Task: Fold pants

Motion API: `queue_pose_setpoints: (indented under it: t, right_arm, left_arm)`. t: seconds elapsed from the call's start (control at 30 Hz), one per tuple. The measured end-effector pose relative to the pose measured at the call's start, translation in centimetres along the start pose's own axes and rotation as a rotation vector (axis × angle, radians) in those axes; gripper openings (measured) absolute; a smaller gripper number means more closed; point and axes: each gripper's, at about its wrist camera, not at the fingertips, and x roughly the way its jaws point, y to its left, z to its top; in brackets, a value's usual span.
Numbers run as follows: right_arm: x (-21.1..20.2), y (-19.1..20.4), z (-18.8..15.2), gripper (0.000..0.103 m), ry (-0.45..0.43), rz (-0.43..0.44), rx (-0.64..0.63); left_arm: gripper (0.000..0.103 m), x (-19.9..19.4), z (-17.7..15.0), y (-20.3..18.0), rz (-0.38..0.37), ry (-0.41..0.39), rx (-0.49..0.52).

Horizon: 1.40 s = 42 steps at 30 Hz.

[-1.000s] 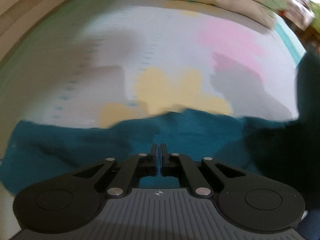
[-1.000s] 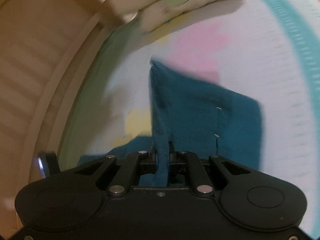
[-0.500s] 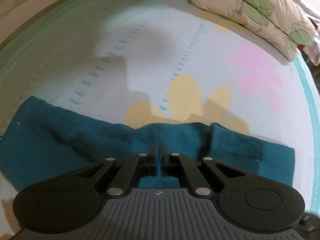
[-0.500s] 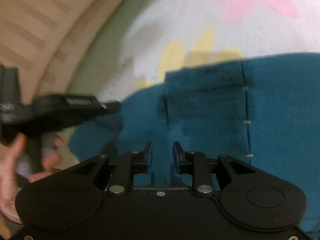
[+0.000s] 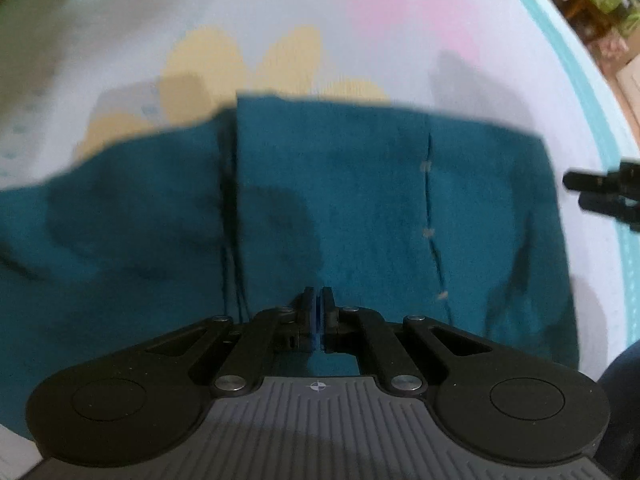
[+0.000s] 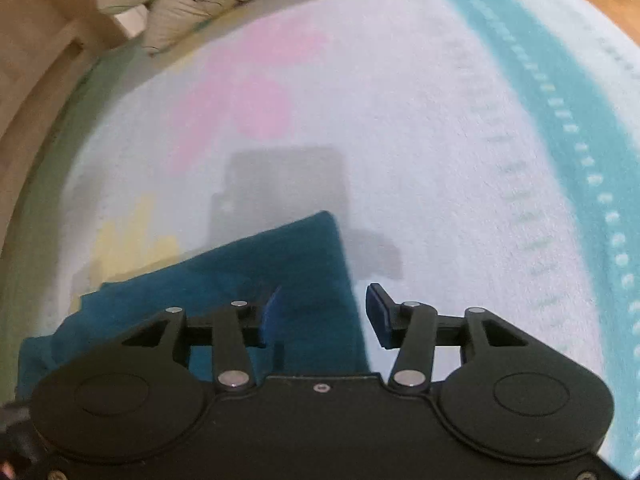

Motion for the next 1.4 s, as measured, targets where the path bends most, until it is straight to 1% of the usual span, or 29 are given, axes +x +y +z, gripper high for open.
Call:
queue_pose_setpoints:
  t: [0.07,0.17,0.23,0.3,0.37,0.43,0.47,0.5,0.53,0.57,0.6,0.67,0.73,0.77,0.83,0.87,0.9,0.97,1.0,1.03,1.1,1.13,1.17,1.27,1.3,1.4]
  right_arm:
    - [1.5,0.1,0.5,0.056,0.013,0.008,0.010]
    - [2.6,-0.5,0.2,0.057,0.021,0.035,0.009]
    - [3.2,-0.7,0.4,0.060,0.016,0.071,0.013]
    - [3.2,-0.8,0.4,0.067,-0.014,0.123,0.019]
    - [3.5,-0.7,0.5,0.067,-0.007,0.154,0.027]
    - [3.8,-0.4,0.5,0.066,-0.004,0.165,-0.003]
    - [3.9,-0.2,0.6,0.059,-0.006,0.162,-0.030]
    - [4.0,0.2,0.6,0.042,-0.006,0.139,-0.071]
    - [3.9,0.6,0.6,0.035,-0.014,0.106,-0.104]
    - [3.7,0.8,0.5,0.027,-0.021,0.104,-0.123]
    - [3.5,0.8,0.5,0.019,-0.027,0.121,-0.124]
    - [2.8,0.8,0.5,0.015,-0.067,0.120,-0.121]
    - [2.0,0.1,0.5,0.011,-0.123,0.115,-0.090]
    - [1.9,-0.1,0.6,0.011,-0.137,0.113,-0.079]
    - [2.9,-0.1,0.6,0.012,-0.103,0.106,-0.068]
    - [3.3,0.0,0.6,0.017,-0.082,0.100,-0.071]
    - [3.4,0.0,0.5,0.028,-0.077,0.095,-0.072]
    - [2.6,-0.7,0.6,0.042,-0.076,0.106,-0.020]
    - [2.0,-1.2,0.7,0.044,-0.066,0.113,0.027]
    - [1.4,-1.6,0.6,0.044,-0.055,0.122,0.056]
    - [0.1,-2.0,0.2,0.045,-0.007,0.122,0.063]
    - [-0.3,-1.9,-0.3,0.046,0.038,0.105,0.051]
    - [-0.7,-1.9,-0.5,0.052,0.080,0.094,0.036]
    - [-1.0,-1.1,-2.0,0.053,0.218,0.081,-0.037]
    - [-0.7,-1.0,-2.4,0.053,0.264,0.062,-0.058]
    - [1.6,-0.3,-4.2,0.053,0.435,-0.055,-0.141]
  left_arm:
    - [0.003,0.3,-0.1,0.3,-0.004,-0.005,-0.014]
    - [0.003,0.5,-0.1,1.1,-0.027,-0.005,-0.049]
    - [0.003,0.6,-0.1,1.4,-0.040,-0.007,-0.062]
    - [0.003,0.6,-0.2,1.8,-0.045,-0.009,-0.072]
    - [0.003,0.6,-0.3,1.9,-0.043,-0.013,-0.066]
    - [0.003,0.7,-0.4,1.8,-0.038,-0.019,-0.053]
    - [0.003,0.7,-0.5,1.8,-0.033,-0.022,-0.045]
    - [0.003,0.6,-0.6,1.6,-0.029,-0.026,-0.037]
    - [0.003,0.6,-0.7,1.6,-0.027,-0.030,-0.031]
    - [0.003,0.5,-0.7,1.3,-0.026,-0.032,-0.027]
    - [0.003,0.5,-0.8,1.3,-0.028,-0.036,-0.027]
    - [0.003,0.4,-1.0,1.3,-0.037,-0.053,-0.036]
    - [0.003,0.3,-1.4,0.9,-0.053,-0.078,-0.035]
    - [0.003,0.3,-1.6,0.8,-0.058,-0.088,-0.030]
    - [0.003,0.6,-1.7,0.7,-0.046,-0.086,-0.018]
    - [0.003,0.7,-1.8,0.6,-0.040,-0.088,-0.012]
    - [0.003,0.6,-1.9,0.5,-0.039,-0.092,-0.009]
    - [0.003,0.4,-2.1,0.5,-0.039,-0.092,-0.011]
    - [0.003,0.3,-2.1,0.7,-0.044,-0.090,-0.019]
    - [0.003,-0.1,-1.9,0.9,-0.050,-0.088,-0.030]
    - [0.003,-0.2,-1.9,1.2,-0.064,-0.081,-0.055]
    - [0.003,-0.1,-1.5,0.7,-0.068,-0.077,-0.067]
    - [0.003,-0.1,-1.4,0.9,-0.072,-0.073,-0.077]
    - [0.003,-0.2,-1.5,0.9,-0.069,-0.068,-0.079]
    - [0.003,-0.2,-1.6,0.8,-0.064,-0.067,-0.071]
    - [0.003,-0.1,-1.4,0.7,-0.047,-0.060,-0.056]
